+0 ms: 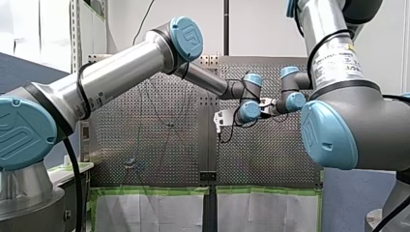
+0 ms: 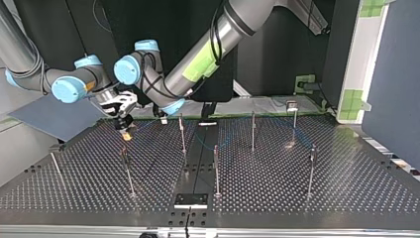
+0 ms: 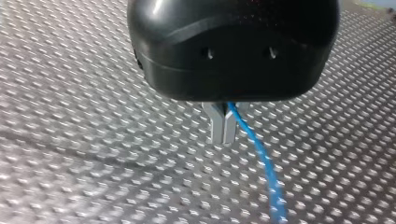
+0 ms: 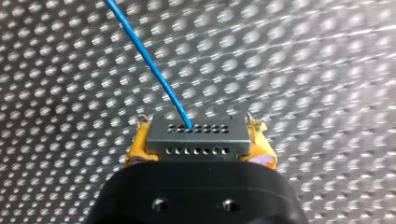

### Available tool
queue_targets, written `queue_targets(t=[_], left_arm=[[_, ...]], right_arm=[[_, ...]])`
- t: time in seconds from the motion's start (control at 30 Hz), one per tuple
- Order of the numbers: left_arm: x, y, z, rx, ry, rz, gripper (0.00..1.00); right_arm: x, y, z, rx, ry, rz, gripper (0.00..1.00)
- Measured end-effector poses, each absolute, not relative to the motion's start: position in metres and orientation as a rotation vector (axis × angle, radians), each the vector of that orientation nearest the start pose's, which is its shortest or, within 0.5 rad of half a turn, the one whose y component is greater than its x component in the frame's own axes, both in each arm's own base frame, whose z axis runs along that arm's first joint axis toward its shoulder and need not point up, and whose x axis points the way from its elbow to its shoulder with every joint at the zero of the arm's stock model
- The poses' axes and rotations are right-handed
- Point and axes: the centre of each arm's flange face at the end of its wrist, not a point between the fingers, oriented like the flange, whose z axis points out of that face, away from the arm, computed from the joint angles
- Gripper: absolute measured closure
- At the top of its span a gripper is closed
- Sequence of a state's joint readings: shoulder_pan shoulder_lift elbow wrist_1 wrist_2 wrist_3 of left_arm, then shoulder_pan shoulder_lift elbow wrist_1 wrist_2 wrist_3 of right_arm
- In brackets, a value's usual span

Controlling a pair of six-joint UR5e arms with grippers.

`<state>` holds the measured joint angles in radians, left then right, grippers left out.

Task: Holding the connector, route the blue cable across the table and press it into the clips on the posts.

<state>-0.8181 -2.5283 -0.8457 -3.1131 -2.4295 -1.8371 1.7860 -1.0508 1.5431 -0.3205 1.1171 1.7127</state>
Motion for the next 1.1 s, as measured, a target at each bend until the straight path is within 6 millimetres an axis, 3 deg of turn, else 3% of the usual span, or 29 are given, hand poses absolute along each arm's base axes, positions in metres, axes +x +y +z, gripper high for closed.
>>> queue_targets(t=[0.17, 0.7, 1.1], left_arm=[[0.480, -0.606, 0.230, -0.142, 1.678, -0.063, 0.98], [0.474, -0.608, 0.254, -0.142, 1.656, -0.080, 0.98], [0.474, -0.598, 0.318, -0.157, 1.588, -0.105, 0.98]], right_arm=[[0.310, -0.571, 0.245, -2.348, 1.462, -2.265, 1.00], [0.296, -0.554, 0.311, -2.254, 1.550, -2.304, 1.00], [0.291, -0.537, 0.371, -2.200, 1.494, -2.445, 1.00]])
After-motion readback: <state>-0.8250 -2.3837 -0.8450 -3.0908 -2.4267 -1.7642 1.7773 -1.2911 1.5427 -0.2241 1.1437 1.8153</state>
